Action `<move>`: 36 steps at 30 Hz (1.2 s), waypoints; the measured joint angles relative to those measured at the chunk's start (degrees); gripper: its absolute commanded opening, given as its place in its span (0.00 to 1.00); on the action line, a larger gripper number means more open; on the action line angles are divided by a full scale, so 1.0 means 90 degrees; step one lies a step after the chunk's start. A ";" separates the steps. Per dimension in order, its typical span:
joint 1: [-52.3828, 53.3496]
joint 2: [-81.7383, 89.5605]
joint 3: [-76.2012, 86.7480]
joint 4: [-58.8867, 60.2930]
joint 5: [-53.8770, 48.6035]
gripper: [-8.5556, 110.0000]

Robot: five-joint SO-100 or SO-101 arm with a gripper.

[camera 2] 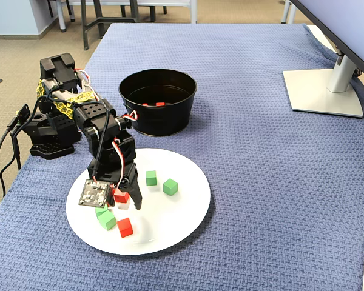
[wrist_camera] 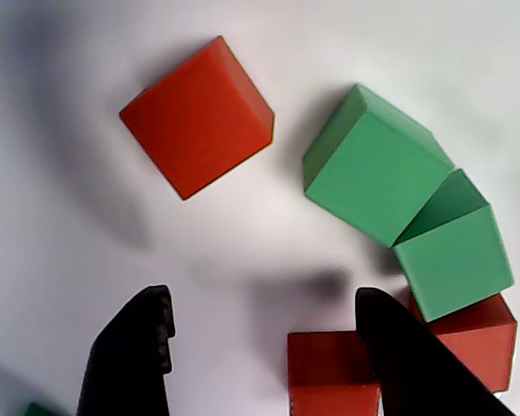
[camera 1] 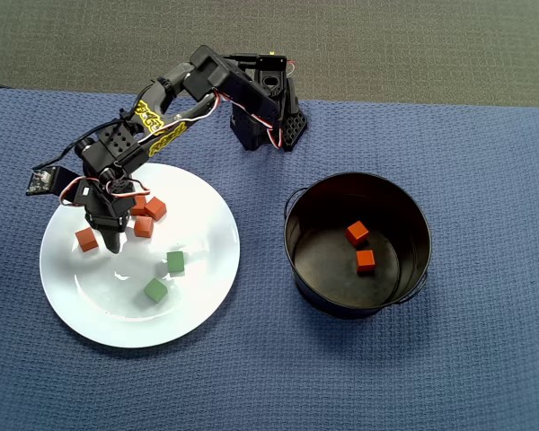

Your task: Pick up the red cubes from the white plate and place them in the black recipient

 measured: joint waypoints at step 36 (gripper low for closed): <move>-0.0059 0.0576 0.1299 -0.0293 -0.0479 0.19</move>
